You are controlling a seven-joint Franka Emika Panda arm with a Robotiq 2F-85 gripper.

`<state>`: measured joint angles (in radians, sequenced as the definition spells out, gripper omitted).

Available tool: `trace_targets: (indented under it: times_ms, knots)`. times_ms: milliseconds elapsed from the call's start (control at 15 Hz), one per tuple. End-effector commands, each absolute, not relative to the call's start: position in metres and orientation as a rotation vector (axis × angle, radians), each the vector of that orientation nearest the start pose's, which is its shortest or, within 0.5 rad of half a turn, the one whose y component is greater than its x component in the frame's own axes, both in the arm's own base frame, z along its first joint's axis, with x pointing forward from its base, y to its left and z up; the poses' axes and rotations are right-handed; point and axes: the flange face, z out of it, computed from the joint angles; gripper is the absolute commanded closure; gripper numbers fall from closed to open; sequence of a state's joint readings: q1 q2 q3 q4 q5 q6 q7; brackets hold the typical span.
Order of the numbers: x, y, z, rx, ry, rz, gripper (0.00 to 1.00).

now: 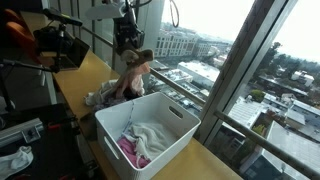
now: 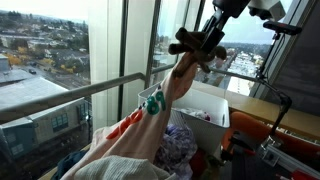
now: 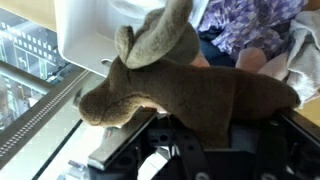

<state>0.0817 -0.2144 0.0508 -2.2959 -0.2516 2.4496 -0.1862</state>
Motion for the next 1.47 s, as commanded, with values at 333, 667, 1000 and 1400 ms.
trace_targets:
  times_ms: [333, 667, 1000, 1400]
  knots:
    - [0.505, -0.006, 0.462, -3.253, -0.622, -0.525, 1.0]
    - [0.508, -0.037, 0.412, -3.282, -0.548, -0.386, 1.0]
    - [0.513, -0.046, 0.351, -3.271, -0.516, -0.295, 1.0]
    - [0.517, -0.036, 0.284, -3.252, -0.546, -0.192, 1.0]
